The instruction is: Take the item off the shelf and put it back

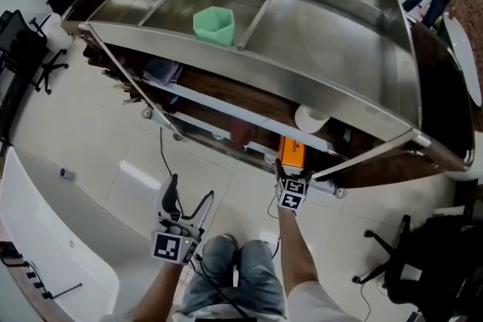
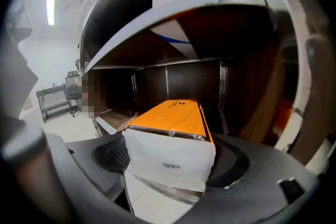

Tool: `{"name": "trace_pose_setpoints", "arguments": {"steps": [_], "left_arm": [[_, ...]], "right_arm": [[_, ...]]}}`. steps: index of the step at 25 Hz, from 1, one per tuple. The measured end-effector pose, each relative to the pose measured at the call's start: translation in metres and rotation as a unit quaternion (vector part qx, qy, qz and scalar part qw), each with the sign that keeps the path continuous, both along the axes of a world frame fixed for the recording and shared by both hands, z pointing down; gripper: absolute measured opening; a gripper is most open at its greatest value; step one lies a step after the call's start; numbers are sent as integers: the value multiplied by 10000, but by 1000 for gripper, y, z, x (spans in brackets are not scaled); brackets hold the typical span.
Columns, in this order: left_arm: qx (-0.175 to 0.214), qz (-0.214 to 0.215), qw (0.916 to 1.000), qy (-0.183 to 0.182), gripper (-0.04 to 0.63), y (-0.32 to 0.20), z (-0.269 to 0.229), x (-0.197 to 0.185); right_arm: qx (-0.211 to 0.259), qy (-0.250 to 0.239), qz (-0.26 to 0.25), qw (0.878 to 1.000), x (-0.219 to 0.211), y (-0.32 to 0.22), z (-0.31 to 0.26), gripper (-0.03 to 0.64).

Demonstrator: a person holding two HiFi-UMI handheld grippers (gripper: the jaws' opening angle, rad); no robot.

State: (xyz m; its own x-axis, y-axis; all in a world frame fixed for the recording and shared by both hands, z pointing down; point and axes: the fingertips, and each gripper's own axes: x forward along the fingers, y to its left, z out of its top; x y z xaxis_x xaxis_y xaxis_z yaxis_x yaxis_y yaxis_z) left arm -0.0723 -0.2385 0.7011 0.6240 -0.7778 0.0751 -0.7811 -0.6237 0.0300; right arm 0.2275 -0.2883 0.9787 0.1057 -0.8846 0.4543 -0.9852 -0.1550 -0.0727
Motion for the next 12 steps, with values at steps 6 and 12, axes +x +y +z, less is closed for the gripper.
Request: {"name": "trace_pose_setpoints", "arguments": {"steps": [6, 12], "left_arm": [[-36, 101, 9999, -4, 371, 3, -88, -2], [41, 166, 9999, 19, 370, 14, -165, -7]], "right_arm": [[-82, -88, -111, 9999, -25, 89, -95, 423], [-3, -91, -275, 9996, -42, 159, -210, 423]]}}
